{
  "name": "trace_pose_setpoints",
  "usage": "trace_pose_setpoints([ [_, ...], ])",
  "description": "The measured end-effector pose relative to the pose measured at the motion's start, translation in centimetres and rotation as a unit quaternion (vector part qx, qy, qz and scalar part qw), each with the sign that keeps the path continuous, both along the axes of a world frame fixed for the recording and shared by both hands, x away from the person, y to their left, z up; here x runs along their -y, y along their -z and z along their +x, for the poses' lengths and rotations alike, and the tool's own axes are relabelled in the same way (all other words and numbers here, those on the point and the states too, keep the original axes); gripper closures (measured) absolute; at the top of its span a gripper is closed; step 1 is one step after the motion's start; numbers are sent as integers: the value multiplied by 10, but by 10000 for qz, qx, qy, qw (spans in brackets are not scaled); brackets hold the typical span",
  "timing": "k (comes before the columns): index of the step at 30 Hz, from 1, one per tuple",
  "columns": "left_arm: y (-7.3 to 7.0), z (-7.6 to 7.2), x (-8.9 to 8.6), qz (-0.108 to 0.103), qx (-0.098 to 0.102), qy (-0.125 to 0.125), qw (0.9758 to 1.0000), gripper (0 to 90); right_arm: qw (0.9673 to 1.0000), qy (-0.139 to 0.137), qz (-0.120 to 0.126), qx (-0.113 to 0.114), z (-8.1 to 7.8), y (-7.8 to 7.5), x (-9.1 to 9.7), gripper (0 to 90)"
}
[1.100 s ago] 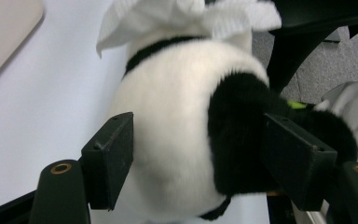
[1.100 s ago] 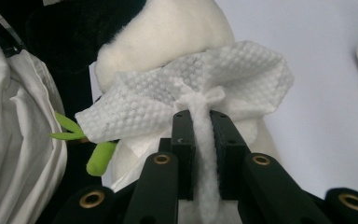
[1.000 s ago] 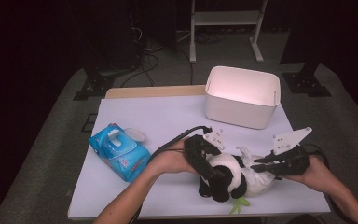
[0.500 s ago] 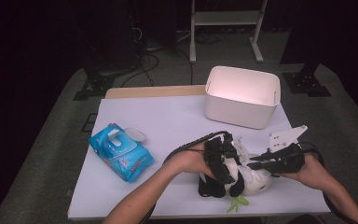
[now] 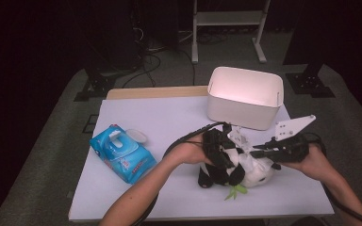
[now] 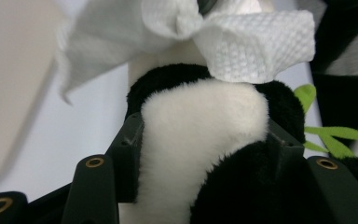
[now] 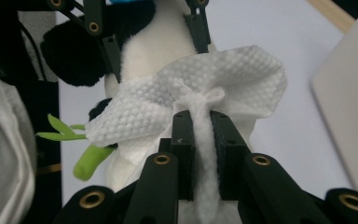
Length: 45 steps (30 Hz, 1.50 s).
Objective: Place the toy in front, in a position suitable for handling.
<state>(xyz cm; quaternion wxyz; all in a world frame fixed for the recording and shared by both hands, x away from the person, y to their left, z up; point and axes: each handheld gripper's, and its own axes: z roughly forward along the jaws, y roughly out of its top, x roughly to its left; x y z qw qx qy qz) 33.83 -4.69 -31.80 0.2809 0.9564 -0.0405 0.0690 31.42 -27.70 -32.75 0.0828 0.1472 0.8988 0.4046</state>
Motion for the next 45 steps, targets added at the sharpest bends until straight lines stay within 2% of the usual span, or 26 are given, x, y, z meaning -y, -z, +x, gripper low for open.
trace_pose_setpoints([
  [2,-12,7,-5,-32,217,-6,9998,427,10000,-10,-5,39,7,-6,-4,803],
  [4,-13,11,-9,-36,299,3,9995,424,10000,-35,6,78,18,-15,-8,803],
  [7,-7,19,-17,-63,159,-16,9999,419,10000,-39,3,-1,29,-17,-12,802],
  [10,8,21,-25,-3,2,-16,10000,410,9997,-37,-181,-161,39,-8,-17,802],
  [12,15,21,-31,-162,-98,-76,9998,393,9993,-82,-225,-293,41,1,-20,802],
  [15,17,20,-35,-195,-190,-140,9995,339,9989,-130,-101,-445,39,10,-24,802],
  [21,11,15,-34,-226,-491,-281,9981,210,9988,-176,-200,-413,27,14,-26,802],
  [28,6,8,-43,-244,-619,-298,9973,166,9981,-324,-153,-493,14,21,-25,803],
  [33,0,7,-51,-230,-789,-427,9957,129,9977,-371,-132,-561,9,25,-25,803],
  [37,0,9,-58,-251,-834,-531,9948,109,9972,-432,-161,-591,5,26,-27,803],
  [38,2,10,-64,-243,-976,-564,9933,95,9968,-474,-188,-612,4,27,-27,803],
  [39,4,11,-67,-246,-1028,-561,9928,94,9963,-547,-222,-633,2,28,-28,804],
  [42,18,12,-75,-337,-1343,-676,9881,78,9962,-573,-201,-630,-3,31,-28,804],
  [44,28,7,-75,-414,-1300,-603,9888,79,9957,-586,-173,-694,-4,33,-28,804],
  [45,29,5,-75,-443,-1249,-578,9895,88,9958,-642,-179,-624,-5,33,-29,804],
])
